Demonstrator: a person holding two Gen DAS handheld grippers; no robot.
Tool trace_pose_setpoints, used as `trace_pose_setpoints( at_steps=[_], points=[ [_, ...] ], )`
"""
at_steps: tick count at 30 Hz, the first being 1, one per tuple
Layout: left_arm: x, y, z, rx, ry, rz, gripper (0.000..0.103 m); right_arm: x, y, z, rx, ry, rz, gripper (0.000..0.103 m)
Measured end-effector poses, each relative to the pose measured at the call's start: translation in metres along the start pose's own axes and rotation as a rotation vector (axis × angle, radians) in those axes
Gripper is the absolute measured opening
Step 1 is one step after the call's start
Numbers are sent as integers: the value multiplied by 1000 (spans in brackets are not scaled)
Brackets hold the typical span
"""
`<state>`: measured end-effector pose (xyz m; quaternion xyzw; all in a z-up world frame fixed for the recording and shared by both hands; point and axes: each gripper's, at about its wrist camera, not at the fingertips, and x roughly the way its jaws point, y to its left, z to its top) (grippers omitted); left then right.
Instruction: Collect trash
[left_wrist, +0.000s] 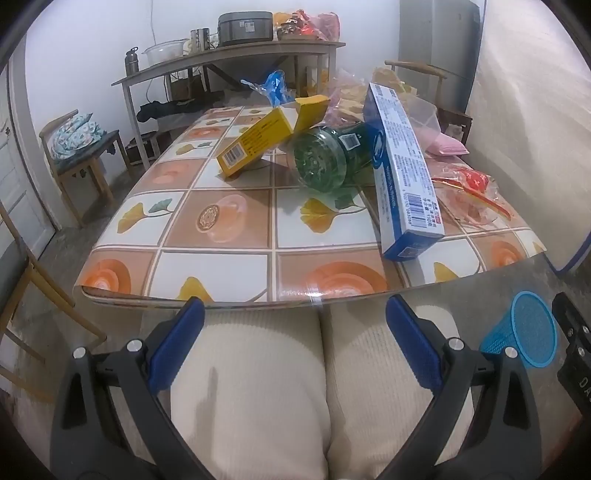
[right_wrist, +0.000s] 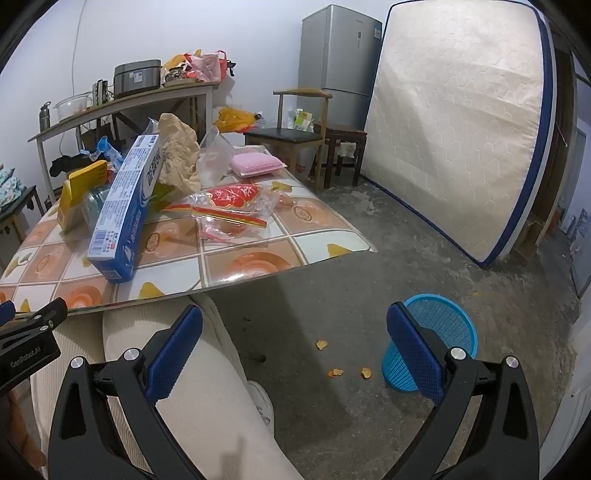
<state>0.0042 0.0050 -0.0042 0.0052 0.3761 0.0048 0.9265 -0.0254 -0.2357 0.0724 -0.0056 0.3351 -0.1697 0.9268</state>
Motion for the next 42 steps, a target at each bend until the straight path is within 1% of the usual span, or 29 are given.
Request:
trace_pose_setpoints(
  at_steps=[13,42],
  points=[
    [3,0,0,-3,13,8,95,1,1,-1,0,1,3,97],
    [4,6,4,-22,12,25,95,1,3,2,-2,-5,23,97]
  ],
)
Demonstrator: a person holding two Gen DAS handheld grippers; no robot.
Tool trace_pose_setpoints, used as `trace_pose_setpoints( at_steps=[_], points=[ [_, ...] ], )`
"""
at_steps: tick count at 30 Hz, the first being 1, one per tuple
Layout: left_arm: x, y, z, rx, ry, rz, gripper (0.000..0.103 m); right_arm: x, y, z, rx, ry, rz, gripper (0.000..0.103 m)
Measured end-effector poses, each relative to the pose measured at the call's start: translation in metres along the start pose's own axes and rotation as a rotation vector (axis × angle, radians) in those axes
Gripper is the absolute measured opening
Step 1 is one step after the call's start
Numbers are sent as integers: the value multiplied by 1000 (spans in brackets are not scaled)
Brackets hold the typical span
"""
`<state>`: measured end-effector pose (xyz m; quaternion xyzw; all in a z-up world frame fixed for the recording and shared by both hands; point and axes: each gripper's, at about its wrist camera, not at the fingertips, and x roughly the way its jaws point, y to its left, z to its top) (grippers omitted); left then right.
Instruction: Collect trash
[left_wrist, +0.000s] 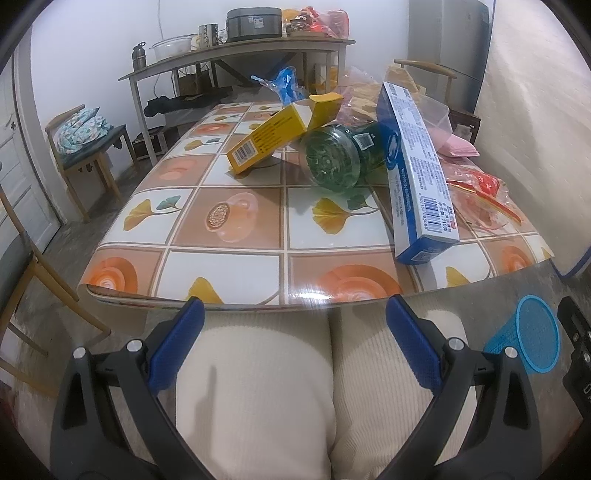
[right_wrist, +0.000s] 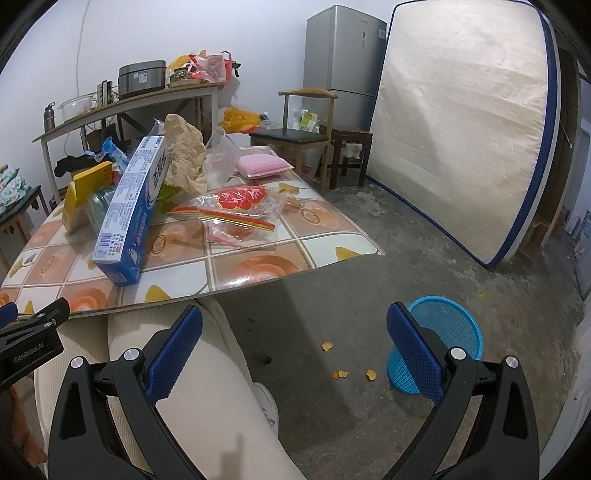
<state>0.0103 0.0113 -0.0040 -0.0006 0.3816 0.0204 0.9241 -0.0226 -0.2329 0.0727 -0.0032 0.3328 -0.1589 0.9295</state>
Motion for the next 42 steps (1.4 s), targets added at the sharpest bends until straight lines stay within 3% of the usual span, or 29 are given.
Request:
trace_pose_setpoints(
  at_steps=[32,37,42],
  points=[
    [13,5,1,-19,38,3,95,10,10,-2,-32,18,21,97],
    [21,5,10,51,34,-20,95,19,19,14,-33,-19,80,97],
    [23,7,34,98,-41,-50,95,28,26,47,-12,-105,140,97]
  ],
)
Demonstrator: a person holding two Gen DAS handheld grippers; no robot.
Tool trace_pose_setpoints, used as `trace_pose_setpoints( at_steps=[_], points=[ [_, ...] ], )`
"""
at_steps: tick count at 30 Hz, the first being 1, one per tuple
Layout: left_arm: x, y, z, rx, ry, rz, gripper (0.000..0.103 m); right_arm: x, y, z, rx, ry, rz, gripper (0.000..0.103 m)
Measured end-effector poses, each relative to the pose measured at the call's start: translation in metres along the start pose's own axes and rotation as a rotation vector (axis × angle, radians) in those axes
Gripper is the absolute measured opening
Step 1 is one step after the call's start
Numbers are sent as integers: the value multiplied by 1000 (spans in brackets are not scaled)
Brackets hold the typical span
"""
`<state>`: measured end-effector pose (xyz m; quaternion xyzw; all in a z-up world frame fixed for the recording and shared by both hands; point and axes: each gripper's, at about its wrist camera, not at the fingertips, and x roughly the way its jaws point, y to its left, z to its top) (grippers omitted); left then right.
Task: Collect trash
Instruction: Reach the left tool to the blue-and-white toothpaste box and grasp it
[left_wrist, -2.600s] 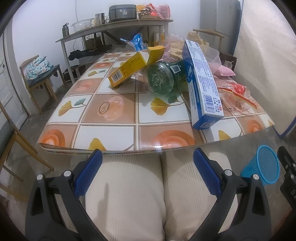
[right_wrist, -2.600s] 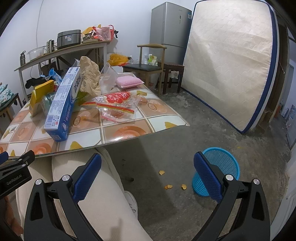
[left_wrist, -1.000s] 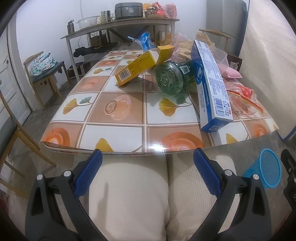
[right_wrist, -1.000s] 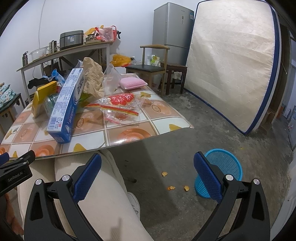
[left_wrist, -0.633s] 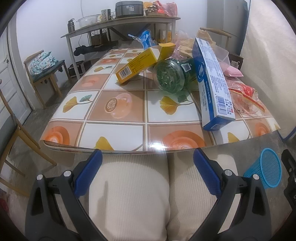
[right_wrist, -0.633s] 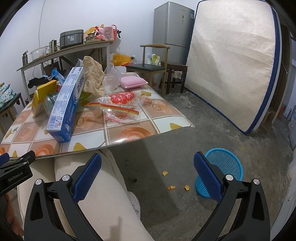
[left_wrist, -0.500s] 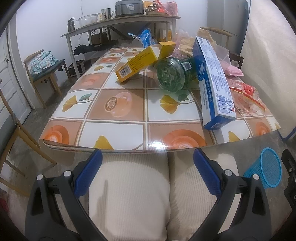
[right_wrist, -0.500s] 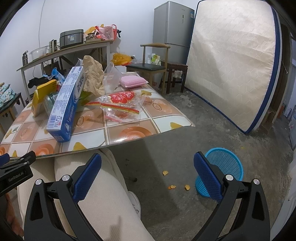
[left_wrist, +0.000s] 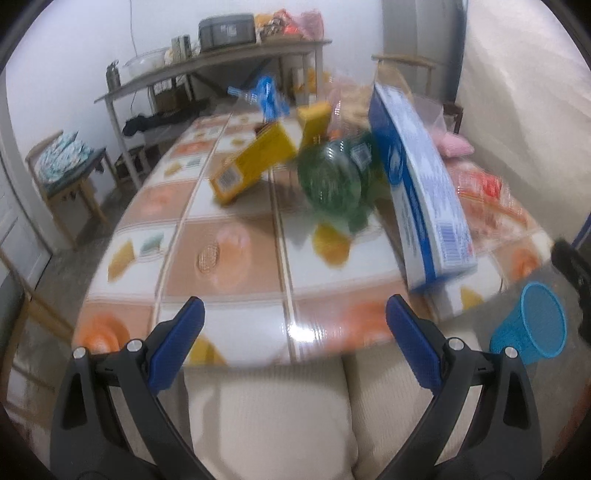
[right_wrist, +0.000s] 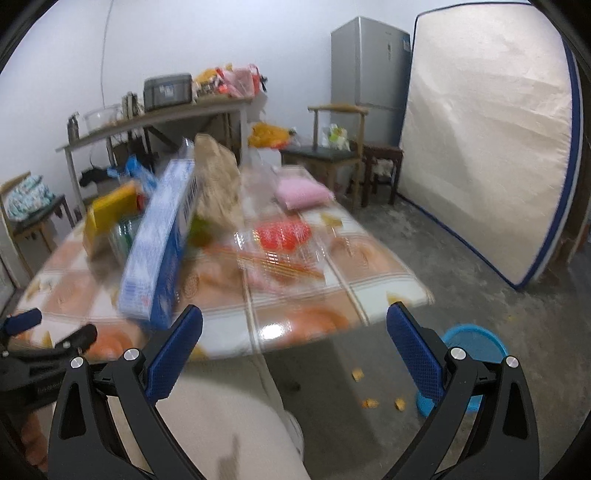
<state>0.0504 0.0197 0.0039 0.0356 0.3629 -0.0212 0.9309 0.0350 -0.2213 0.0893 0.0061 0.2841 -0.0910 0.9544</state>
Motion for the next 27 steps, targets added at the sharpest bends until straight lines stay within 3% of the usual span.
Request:
trace_pose_setpoints(
  at_steps=[6,11,15,19,21,24,27],
  points=[
    [-1,7,35,7,-97,-59,95,15,5,33,-1,-104,116,97],
    [0,-5,52,62,-138,-71,95,28,0,44,3,-134,121,97],
    [11,-9,58,39,-94,-198,95,41,-11,45,21,-117,123,97],
    [21,-6,65,-43,-58,-385,95,53,-18,45,29,-111,124,97],
    [23,-6,68,-68,-74,-409,95,58,-23,46,34,-114,132,97],
    [24,-13,76,-36,-87,-399,95,64,-29,46,26,-115,142,97],
    [24,-19,82,-16,-94,-446,95,69,-38,47,26,-109,157,97]
  ],
)
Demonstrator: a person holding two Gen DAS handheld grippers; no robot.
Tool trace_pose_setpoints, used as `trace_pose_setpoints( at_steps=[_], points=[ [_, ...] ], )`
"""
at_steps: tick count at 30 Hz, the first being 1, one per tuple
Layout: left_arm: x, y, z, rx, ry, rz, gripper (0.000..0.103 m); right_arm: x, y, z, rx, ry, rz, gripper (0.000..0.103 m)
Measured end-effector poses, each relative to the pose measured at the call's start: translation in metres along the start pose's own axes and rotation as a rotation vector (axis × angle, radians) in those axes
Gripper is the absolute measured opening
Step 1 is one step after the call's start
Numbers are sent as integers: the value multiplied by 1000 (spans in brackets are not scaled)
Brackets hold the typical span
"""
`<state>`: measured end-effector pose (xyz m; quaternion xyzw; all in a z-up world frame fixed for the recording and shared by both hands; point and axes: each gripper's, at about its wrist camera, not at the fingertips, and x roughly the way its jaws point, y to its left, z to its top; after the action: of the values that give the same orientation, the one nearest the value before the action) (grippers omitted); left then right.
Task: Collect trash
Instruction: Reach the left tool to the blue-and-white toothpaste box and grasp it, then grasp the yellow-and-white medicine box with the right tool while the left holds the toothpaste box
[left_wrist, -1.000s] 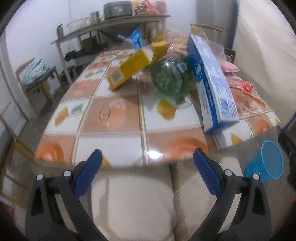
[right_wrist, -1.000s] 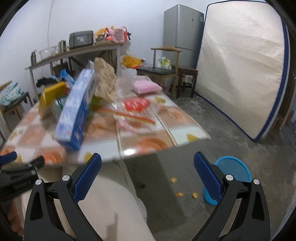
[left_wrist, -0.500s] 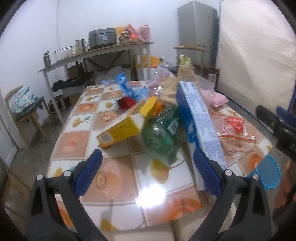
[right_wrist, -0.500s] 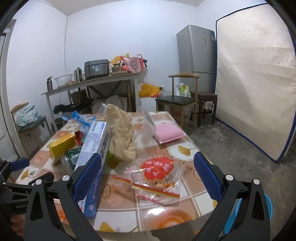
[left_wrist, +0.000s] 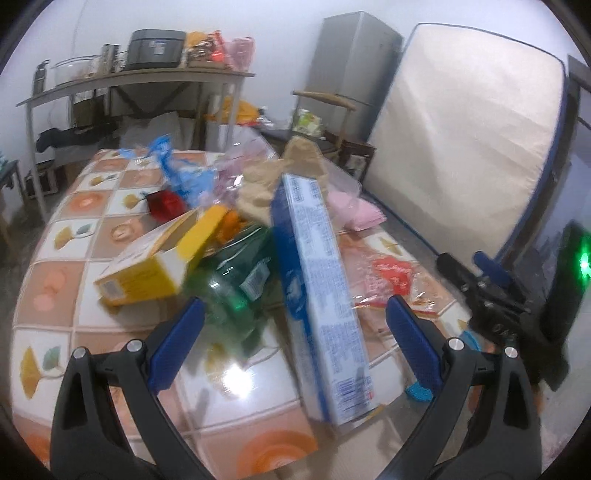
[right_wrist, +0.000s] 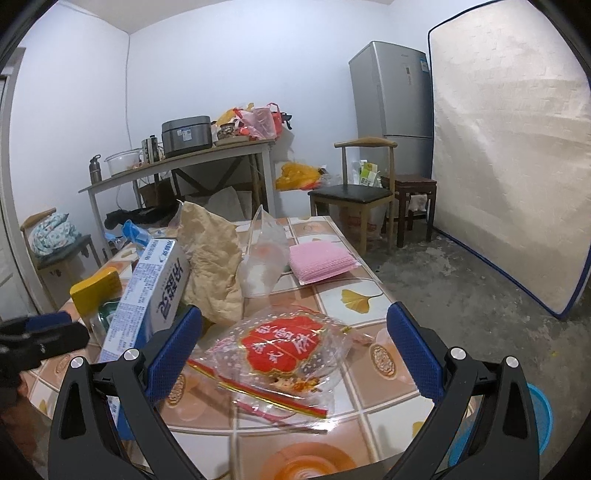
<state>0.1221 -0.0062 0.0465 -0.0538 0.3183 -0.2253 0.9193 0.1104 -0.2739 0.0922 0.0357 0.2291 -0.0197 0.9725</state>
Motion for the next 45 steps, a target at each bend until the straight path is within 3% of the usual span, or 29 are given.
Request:
trace_pose_setpoints(
  at_steps=[3,9,11,17,24,26,27,36,41,45],
  points=[
    [6,-7,3,-4,2,-41,95,5,-14,0,36,15,29,97],
    [25,-12,-1,-30,58,-47,94,11,-43,-7,122,48,46,97],
    [33,-10,-2,-45,81,-54,81,15,-46,-9,132,59,47,97],
    [61,-10,2,-36,164,22,57,22,-44,-13,145,76,70,97],
    [81,-23,7,36,208,130,44,23,-43,-13,144,73,77,97],
    [79,-25,7,33,205,139,31,22,-42,-13,142,73,75,97],
    [78,-24,7,24,208,133,31,21,-43,-13,141,75,74,97],
    [50,-15,6,-36,120,80,31,6,-33,-7,113,51,65,97],
    [25,-7,3,-90,59,-24,31,-7,-24,-2,86,28,59,97],
    [-6,1,0,-99,-39,-94,31,-18,-16,6,58,5,71,97]
  ],
)
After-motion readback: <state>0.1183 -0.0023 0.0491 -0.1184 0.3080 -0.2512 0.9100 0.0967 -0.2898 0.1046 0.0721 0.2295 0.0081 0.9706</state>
